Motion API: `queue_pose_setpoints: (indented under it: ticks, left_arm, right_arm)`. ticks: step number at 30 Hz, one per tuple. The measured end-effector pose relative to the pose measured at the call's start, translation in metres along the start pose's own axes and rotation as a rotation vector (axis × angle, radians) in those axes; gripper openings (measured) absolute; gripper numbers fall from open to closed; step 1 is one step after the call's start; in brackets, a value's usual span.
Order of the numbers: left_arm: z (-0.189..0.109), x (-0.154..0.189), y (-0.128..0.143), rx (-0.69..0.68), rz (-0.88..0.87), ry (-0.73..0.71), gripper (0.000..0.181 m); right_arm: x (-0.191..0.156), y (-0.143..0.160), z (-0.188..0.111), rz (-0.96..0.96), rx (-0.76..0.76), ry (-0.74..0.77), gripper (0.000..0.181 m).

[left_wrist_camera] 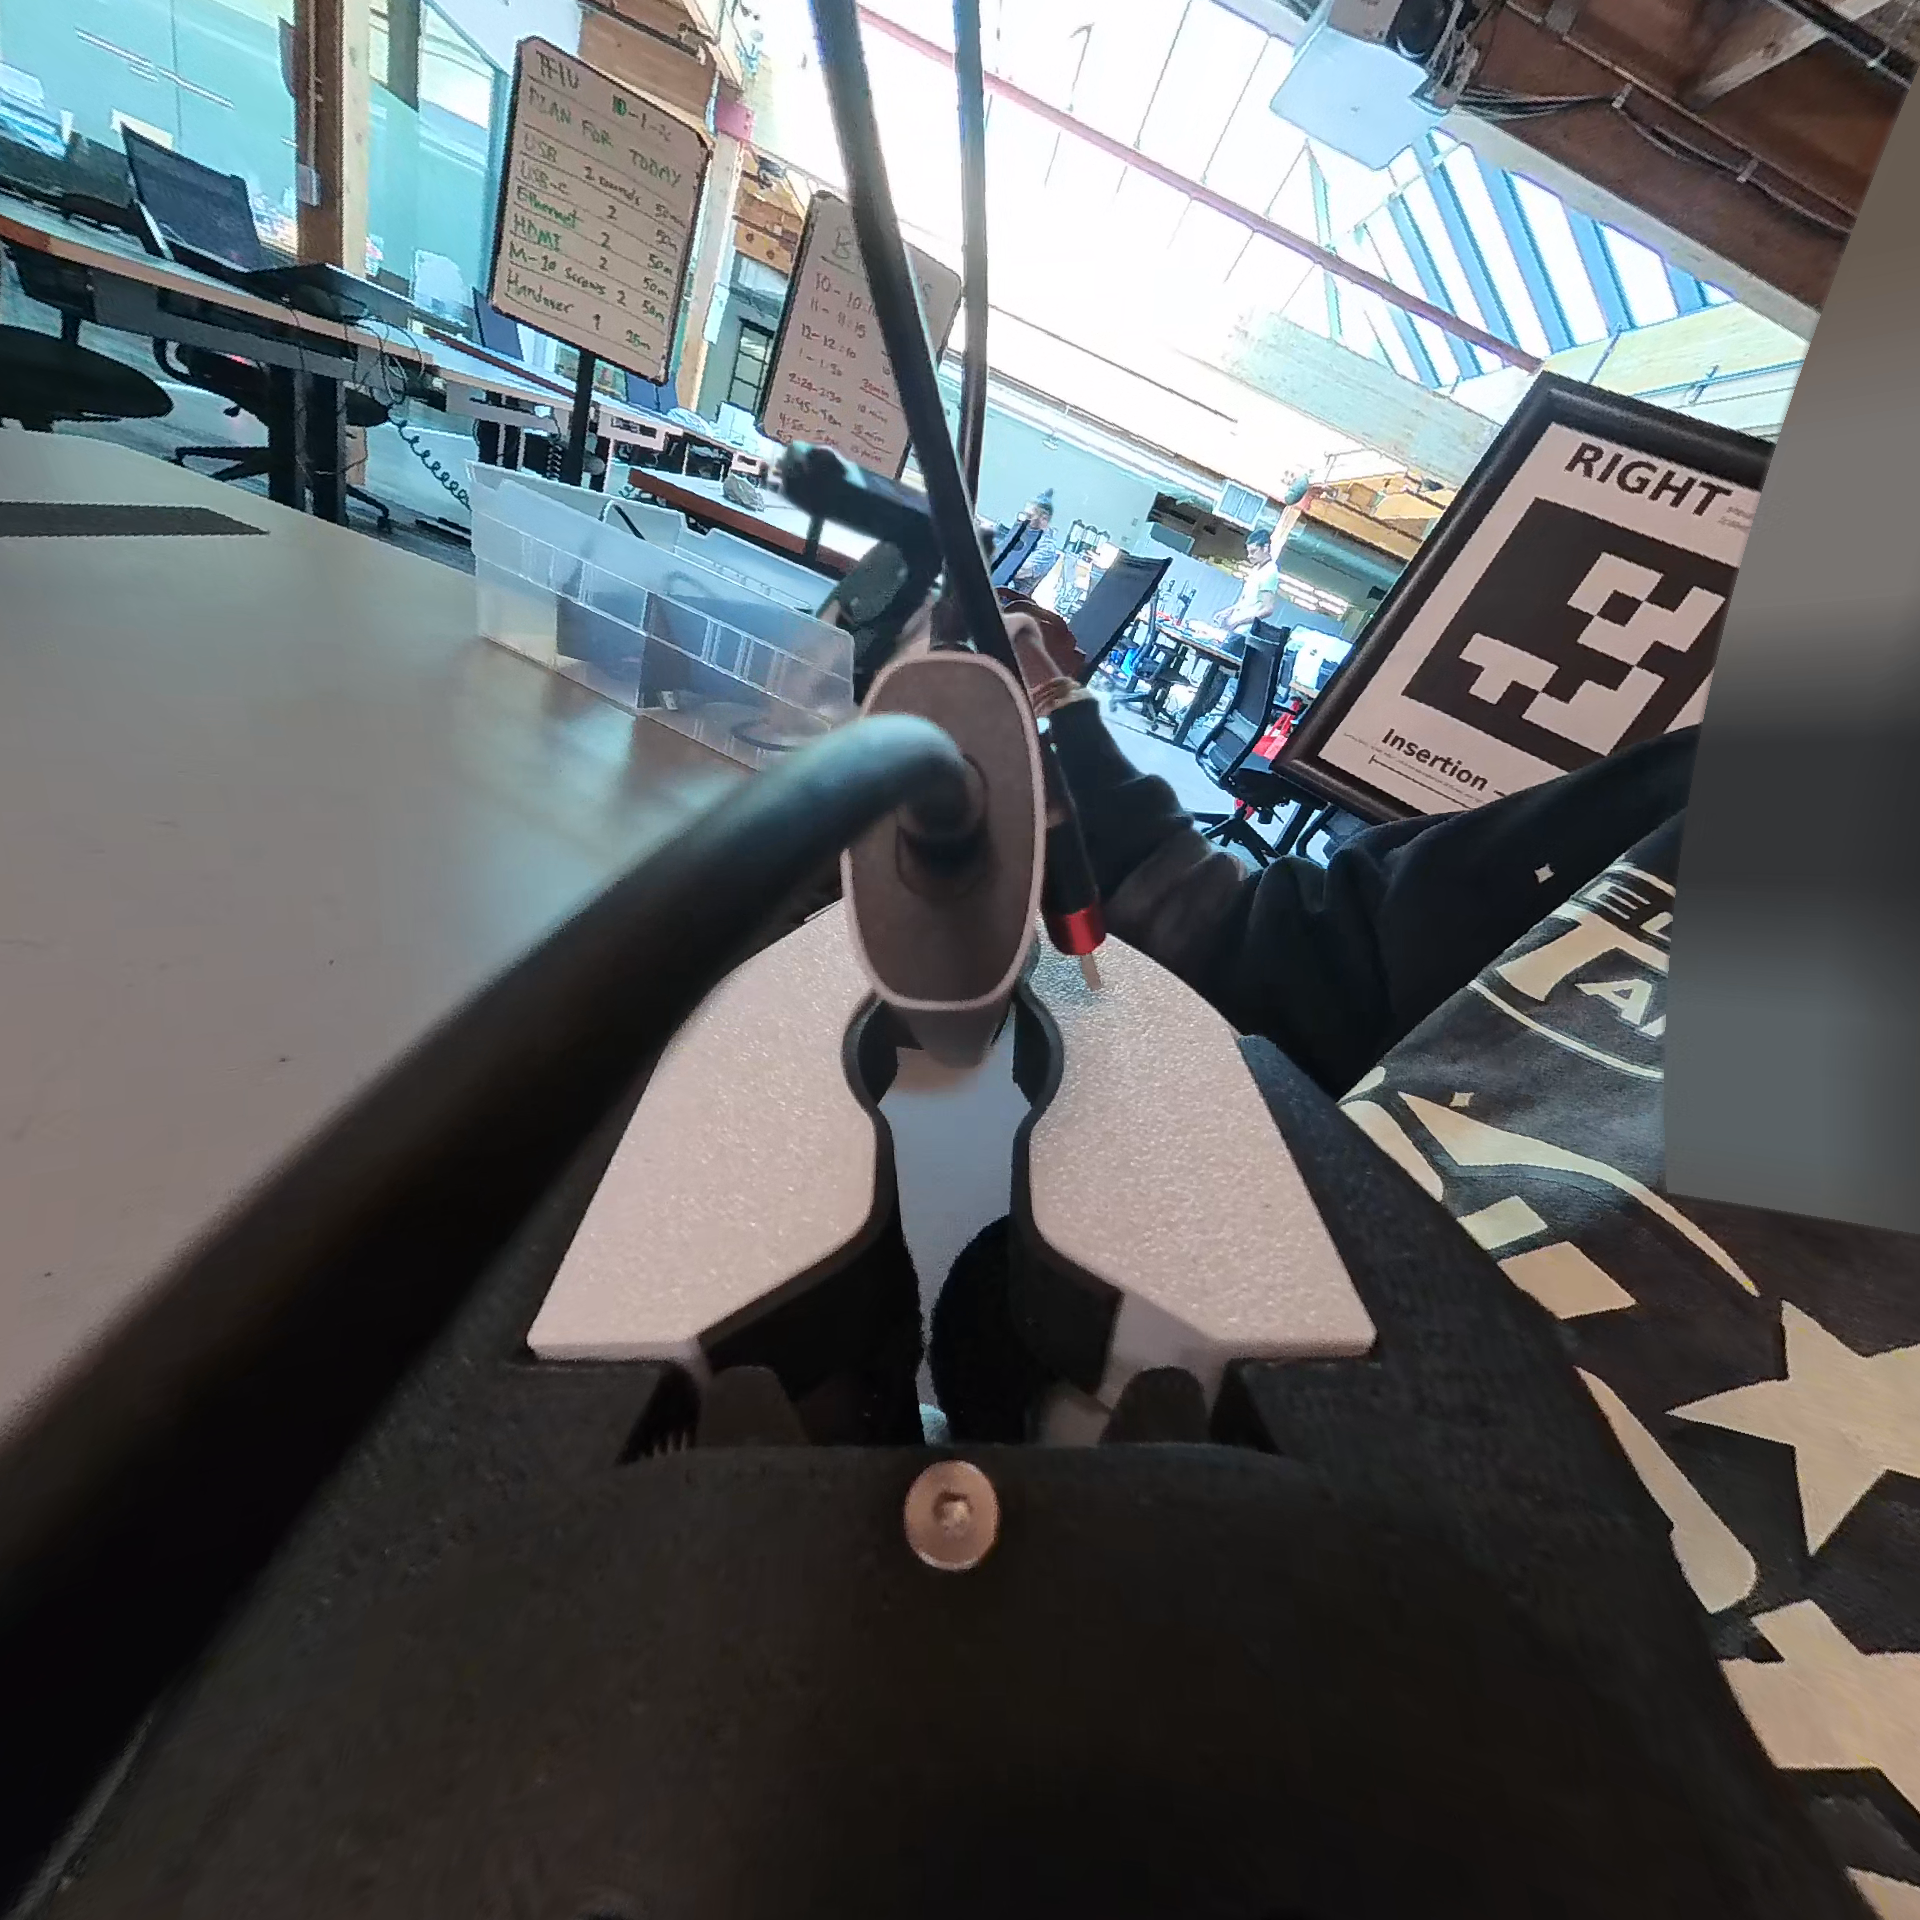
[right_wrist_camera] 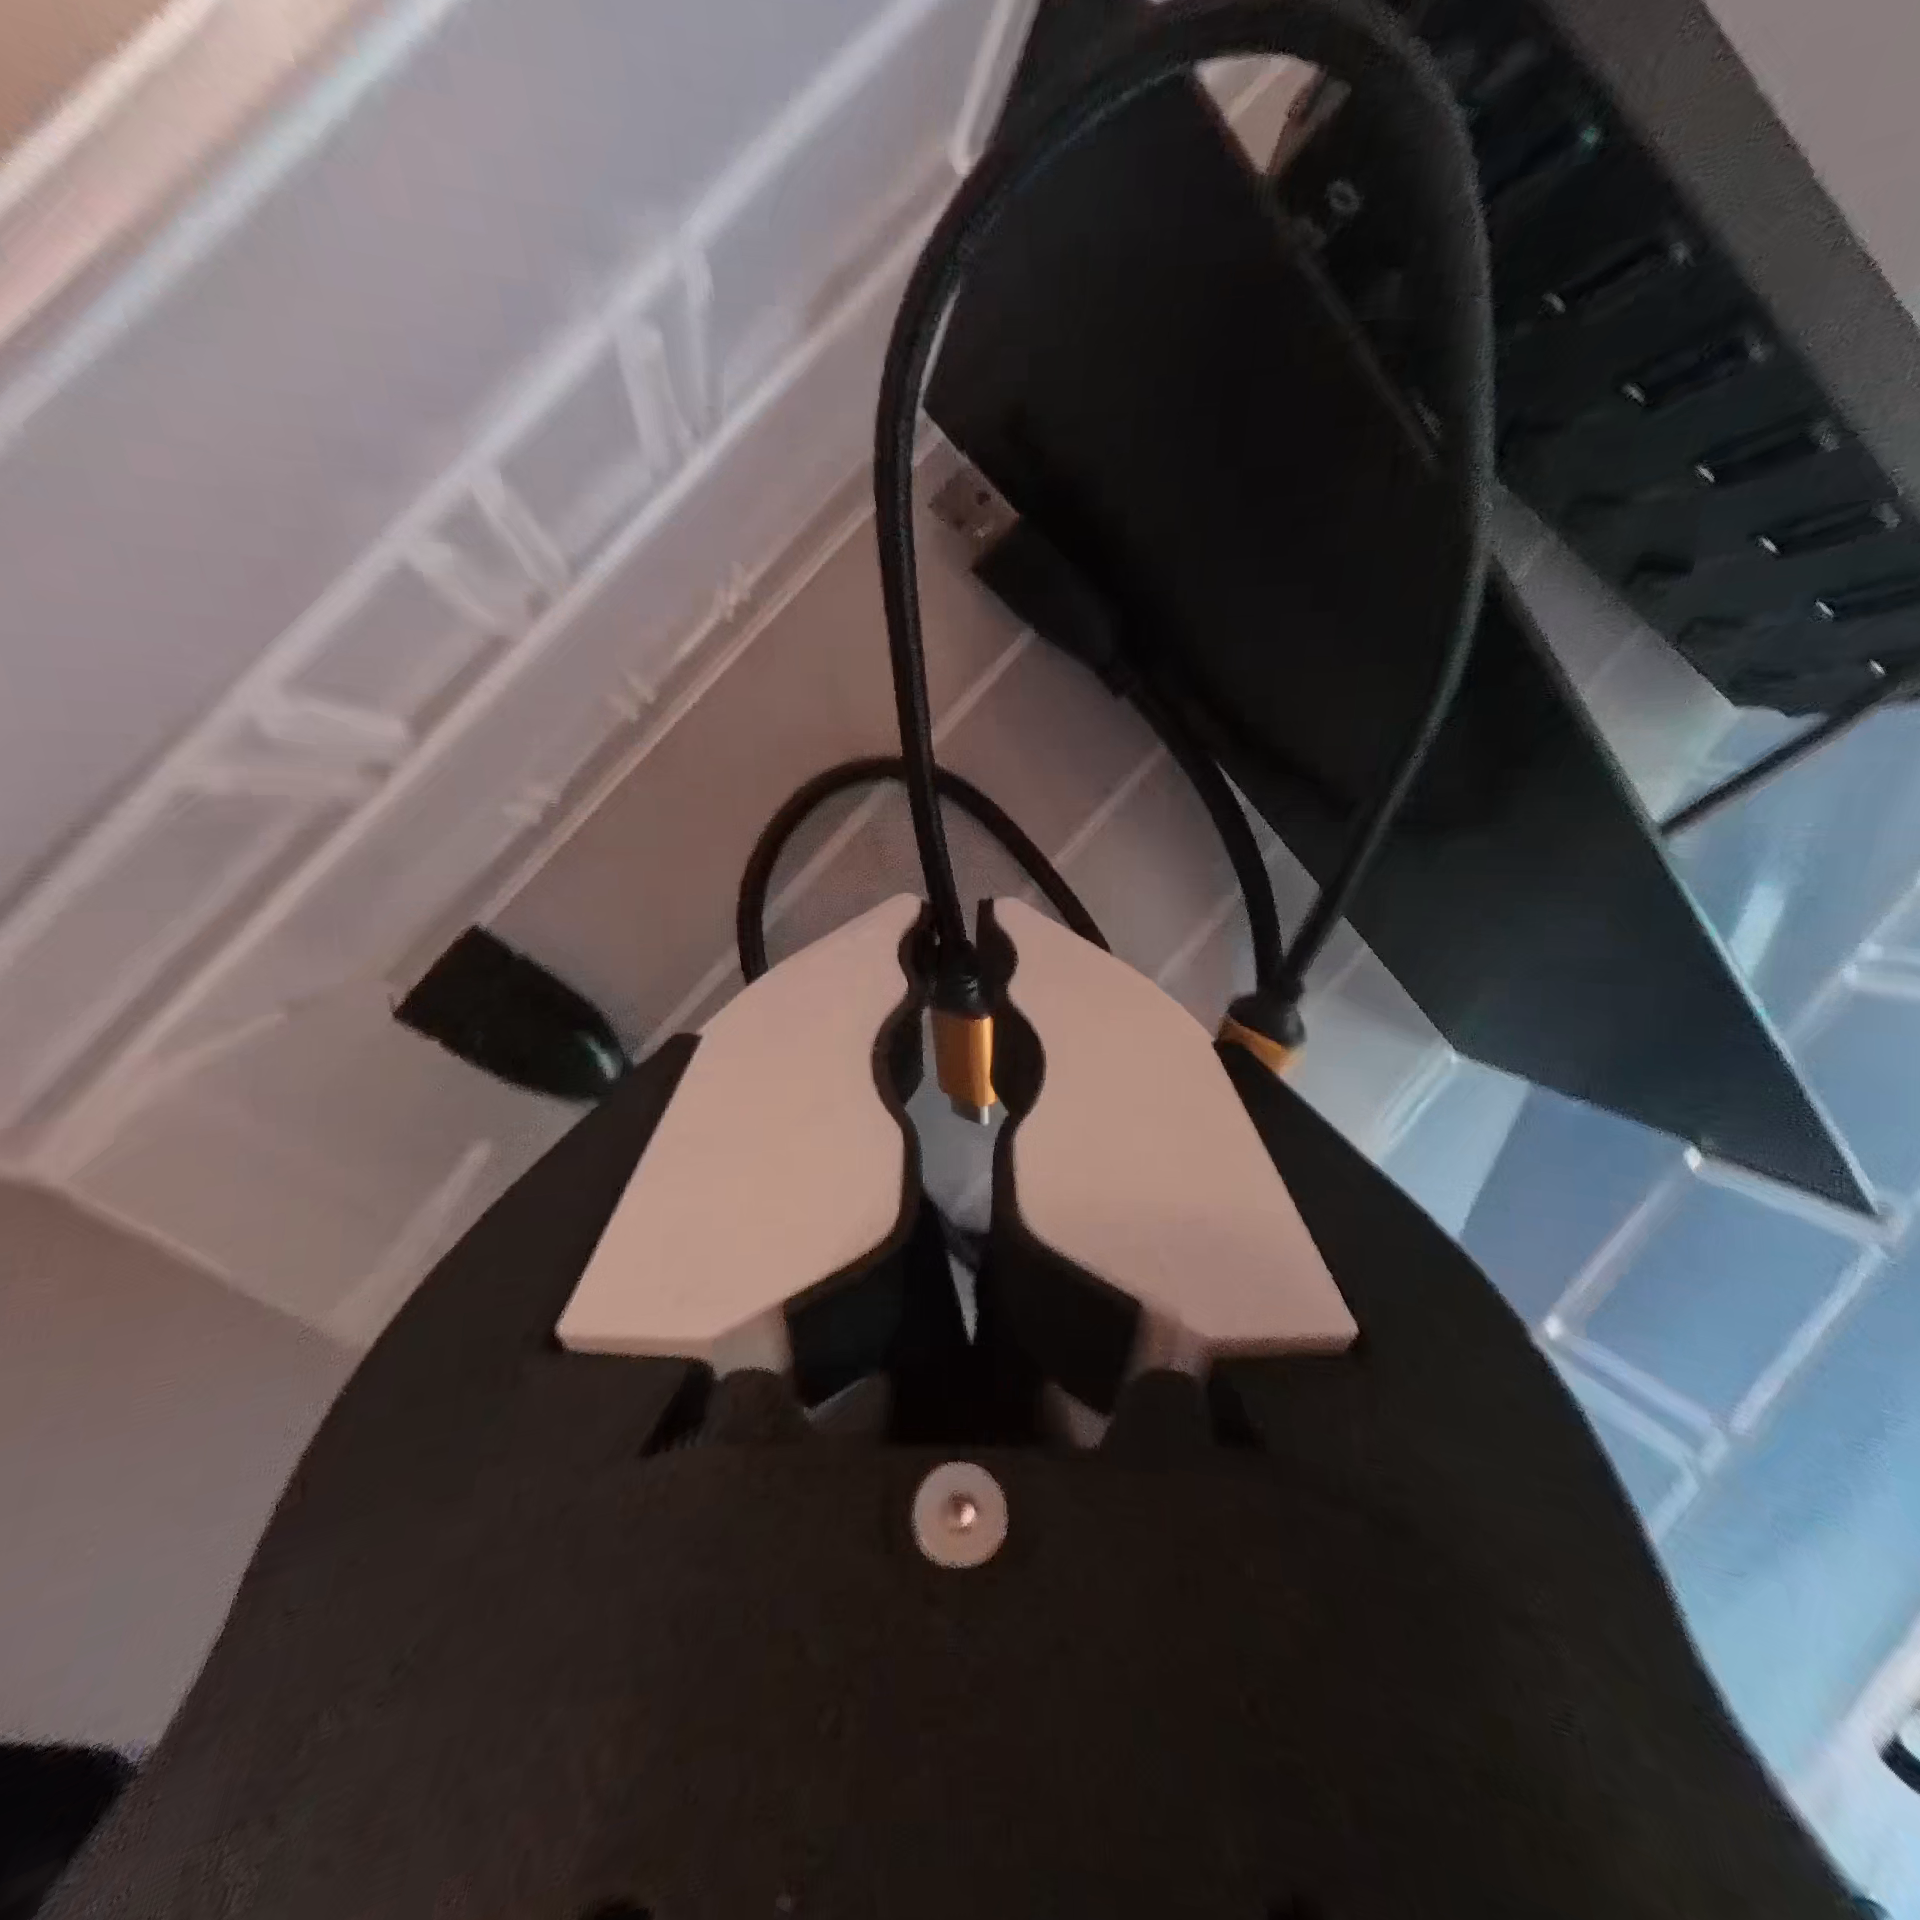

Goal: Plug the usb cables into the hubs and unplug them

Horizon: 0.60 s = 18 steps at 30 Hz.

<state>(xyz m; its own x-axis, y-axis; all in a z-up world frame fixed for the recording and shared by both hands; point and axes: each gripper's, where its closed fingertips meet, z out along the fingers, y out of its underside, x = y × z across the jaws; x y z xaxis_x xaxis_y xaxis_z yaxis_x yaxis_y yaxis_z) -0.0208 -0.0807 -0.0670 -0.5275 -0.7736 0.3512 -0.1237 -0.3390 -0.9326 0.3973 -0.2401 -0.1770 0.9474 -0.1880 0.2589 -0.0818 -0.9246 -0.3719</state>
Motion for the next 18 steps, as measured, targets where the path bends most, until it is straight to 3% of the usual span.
queue_pose_setpoints:
  ticks: [6, 10, 12, 14, 16, 18]
  left_arm:
    - [0.0, 0.001, 0.001, -0.003, 0.011, 0.0, 0.017]
    - [0.0, 0.001, 0.0, 0.0, 0.019, -0.005, 0.017]
    - [0.0, 0.001, 0.0, 0.004, 0.017, -0.006, 0.017]
    - [0.0, 0.0, 0.0, 0.005, 0.015, -0.008, 0.017]
    - [0.0, 0.0, -0.001, 0.007, 0.018, -0.01, 0.017]
    - [-0.001, 0.0, -0.002, 0.016, 0.022, -0.014, 0.017]
  right_arm:
    - [0.006, 0.034, -0.042, 0.037, 0.006, 0.016, 0.012]
    - [0.025, 0.041, -0.062, 0.08, 0.036, 0.139, 0.022]
    - [0.03, 0.014, -0.088, 0.103, 0.222, 0.191, 0.022]
    - [0.021, -0.034, -0.134, 0.085, 0.548, 0.2, 0.024]
    - [-0.012, -0.083, -0.2, 0.073, 0.965, 0.088, 0.024]
    - [-0.059, -0.112, -0.261, 0.043, 1.291, -0.147, 0.025]
